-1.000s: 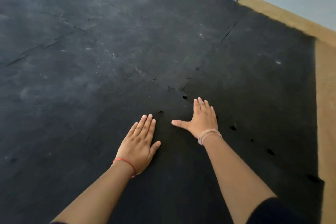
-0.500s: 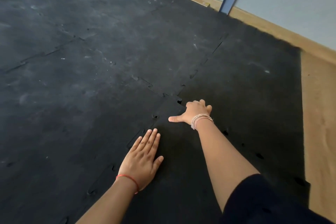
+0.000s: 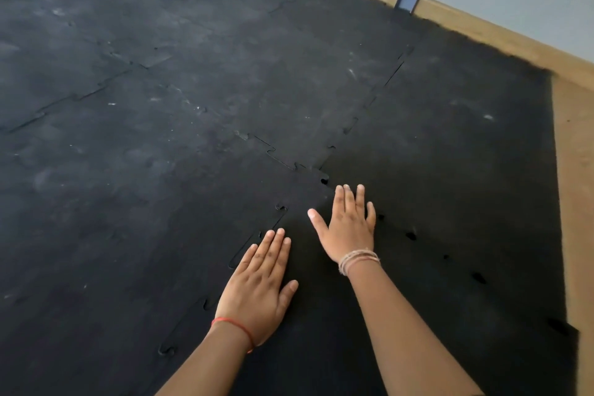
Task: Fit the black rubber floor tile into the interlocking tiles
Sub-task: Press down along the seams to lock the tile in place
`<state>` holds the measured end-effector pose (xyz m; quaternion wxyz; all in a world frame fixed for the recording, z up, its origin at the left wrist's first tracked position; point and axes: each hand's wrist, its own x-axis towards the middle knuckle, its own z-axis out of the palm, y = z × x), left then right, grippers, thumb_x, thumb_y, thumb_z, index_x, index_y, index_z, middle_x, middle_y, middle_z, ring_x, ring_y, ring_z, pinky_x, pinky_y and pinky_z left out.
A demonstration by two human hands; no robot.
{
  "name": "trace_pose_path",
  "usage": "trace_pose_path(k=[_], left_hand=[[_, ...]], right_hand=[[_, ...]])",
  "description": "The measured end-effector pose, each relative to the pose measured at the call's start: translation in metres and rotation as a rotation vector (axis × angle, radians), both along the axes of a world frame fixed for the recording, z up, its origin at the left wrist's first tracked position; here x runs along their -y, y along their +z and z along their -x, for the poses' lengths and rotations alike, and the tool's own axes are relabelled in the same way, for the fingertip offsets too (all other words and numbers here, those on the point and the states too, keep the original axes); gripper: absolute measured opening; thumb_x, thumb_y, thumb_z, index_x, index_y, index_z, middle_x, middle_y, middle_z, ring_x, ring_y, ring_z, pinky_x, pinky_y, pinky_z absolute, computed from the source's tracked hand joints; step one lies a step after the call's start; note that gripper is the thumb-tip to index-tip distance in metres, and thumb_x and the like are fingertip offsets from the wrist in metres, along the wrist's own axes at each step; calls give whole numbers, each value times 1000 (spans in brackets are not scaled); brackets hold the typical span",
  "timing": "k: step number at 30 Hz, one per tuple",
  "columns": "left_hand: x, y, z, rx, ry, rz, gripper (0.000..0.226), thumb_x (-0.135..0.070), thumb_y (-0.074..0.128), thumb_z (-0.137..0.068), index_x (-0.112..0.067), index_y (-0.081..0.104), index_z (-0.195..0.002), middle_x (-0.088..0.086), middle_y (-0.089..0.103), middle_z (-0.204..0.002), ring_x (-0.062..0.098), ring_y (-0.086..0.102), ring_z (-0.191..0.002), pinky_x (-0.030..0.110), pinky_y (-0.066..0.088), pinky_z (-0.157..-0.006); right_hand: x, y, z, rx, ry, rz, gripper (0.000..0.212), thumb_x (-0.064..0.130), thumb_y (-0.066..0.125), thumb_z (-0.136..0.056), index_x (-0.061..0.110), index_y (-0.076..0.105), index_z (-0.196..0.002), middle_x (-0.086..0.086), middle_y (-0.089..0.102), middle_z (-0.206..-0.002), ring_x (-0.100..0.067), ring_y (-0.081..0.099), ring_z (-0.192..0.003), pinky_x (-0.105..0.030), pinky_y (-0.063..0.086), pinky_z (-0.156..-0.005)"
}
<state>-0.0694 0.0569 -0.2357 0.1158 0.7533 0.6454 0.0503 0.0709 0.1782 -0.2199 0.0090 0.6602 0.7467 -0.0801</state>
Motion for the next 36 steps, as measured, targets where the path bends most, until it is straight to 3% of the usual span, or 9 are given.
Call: trace_pose_path(k=[4,9,13,16,21,25,28,32,36], left_hand=[[0,6,0,-12,19,-40,66,-50,3,-87,-15,-2,-142,2,-9,-151,25,-11,-138,32,-14,-109],[2,17,0,-51,22,-4,61,-44,25,-88,-8,38,-136,9,36,-144,25,32,-132,31,7,-106],[2,16,0,-42,13,-11,64,-46,16,-89,-10,19,-142,7,16,-151,26,14,-138,28,-6,-107],[3,19,0,-36,31,10,61,-43,28,-88,-6,38,-135,9,38,-144,26,34,-131,30,5,-106],[1,16,0,-34,36,2,62,-45,26,-88,-7,37,-136,9,37,-144,25,33,-132,31,5,-107],[3,10,0,-9,5,-32,67,-51,4,-87,-14,-6,-141,3,-6,-152,21,-8,-140,32,-13,-112],[2,16,0,15,38,19,63,-45,23,-89,-8,28,-139,9,29,-147,25,25,-135,30,4,-107],[1,10,0,27,21,-26,65,-50,7,-88,-15,-6,-142,2,-9,-152,23,-12,-139,32,-13,-110],[1,12,0,-27,34,9,64,-48,12,-89,-13,5,-143,6,0,-153,25,-2,-140,30,-10,-109]], right_hand=[[-14,0,6,-30,65,44,90,66,32,-84,7,2,-146,-10,7,-157,-26,-7,-144,-41,-4,-114],[-11,10,10,-346,56,71,97,53,63,-76,9,13,-145,-9,24,-153,-20,15,-142,-35,1,-115],[-10,23,7,-543,-51,73,93,40,73,-71,13,22,-144,-7,35,-149,-25,20,-140,-39,10,-114],[-4,28,2,-662,-60,35,95,42,74,-68,18,22,-145,-3,35,-149,-25,14,-141,-41,12,-113],[-6,17,3,-441,35,85,98,47,70,-72,14,16,-146,-6,33,-150,-21,19,-141,-35,7,-115],[-12,24,5,-512,-56,140,91,41,72,-72,17,22,-145,-8,37,-147,-26,25,-138,-43,22,-113],[-9,30,2,-581,-49,24,87,42,73,-70,18,29,-142,-8,41,-143,-23,33,-133,-42,26,-110],[-6,16,4,-427,38,46,85,54,58,-79,14,21,-145,-6,30,-151,-22,22,-140,-40,13,-116],[-8,0,9,-283,114,75,88,60,47,-82,14,10,-147,-4,16,-156,-19,8,-143,-36,2,-115]])
